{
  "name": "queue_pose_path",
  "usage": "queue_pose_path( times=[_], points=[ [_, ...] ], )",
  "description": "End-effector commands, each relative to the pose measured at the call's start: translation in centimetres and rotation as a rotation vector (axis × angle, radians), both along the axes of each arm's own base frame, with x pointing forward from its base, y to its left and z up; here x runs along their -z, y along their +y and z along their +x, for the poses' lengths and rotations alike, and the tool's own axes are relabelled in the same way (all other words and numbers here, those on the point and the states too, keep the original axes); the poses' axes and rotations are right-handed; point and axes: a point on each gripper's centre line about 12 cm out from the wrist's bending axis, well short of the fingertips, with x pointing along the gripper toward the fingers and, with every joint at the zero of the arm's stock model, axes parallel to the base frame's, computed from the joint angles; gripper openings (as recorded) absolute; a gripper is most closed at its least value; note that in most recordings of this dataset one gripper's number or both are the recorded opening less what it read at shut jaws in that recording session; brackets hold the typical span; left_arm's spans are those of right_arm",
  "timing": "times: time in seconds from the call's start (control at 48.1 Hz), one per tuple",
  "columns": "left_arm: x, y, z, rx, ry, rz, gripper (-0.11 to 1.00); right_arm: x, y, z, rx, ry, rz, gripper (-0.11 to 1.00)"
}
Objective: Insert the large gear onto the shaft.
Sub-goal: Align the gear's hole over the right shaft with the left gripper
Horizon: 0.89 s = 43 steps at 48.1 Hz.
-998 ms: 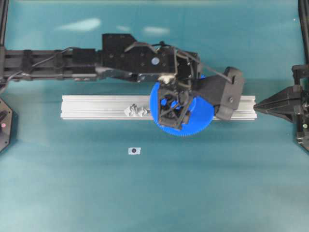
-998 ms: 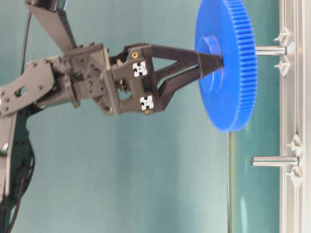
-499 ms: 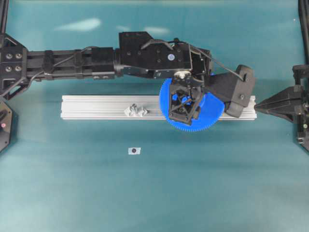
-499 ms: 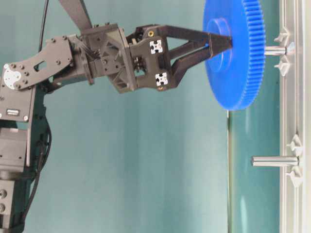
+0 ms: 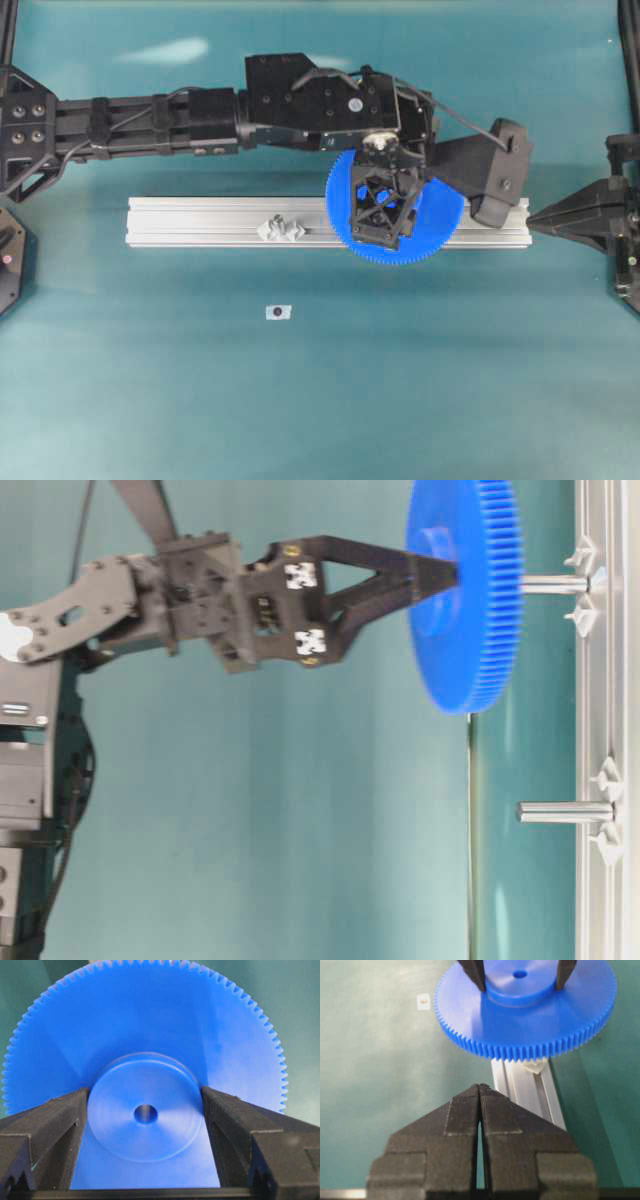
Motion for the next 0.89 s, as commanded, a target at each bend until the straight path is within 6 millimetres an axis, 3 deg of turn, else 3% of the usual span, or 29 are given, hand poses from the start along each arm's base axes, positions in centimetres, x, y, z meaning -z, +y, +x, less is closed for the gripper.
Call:
queue_pose_path(
  times=[0.0, 0.208, 0.873],
  points=[
    [-3.3, 0.1, 0.0, -0.008, -0.067, 0.007, 0.76, -0.3, -0.1, 0.2, 0.006, -0.009, 0.005, 0.02],
    [-4.0, 0.1, 0.2, -0.015, -0.063, 0.004, 0.76, -0.2, 0.0, 0.1, 0.004, -0.006, 0.005, 0.02],
    [-1.2, 0.0, 0.4, -0.041, 0.033, -0.015, 0.76, -0.1, 0.0, 0.1, 0.005, -0.005, 0.008, 0.02]
  ],
)
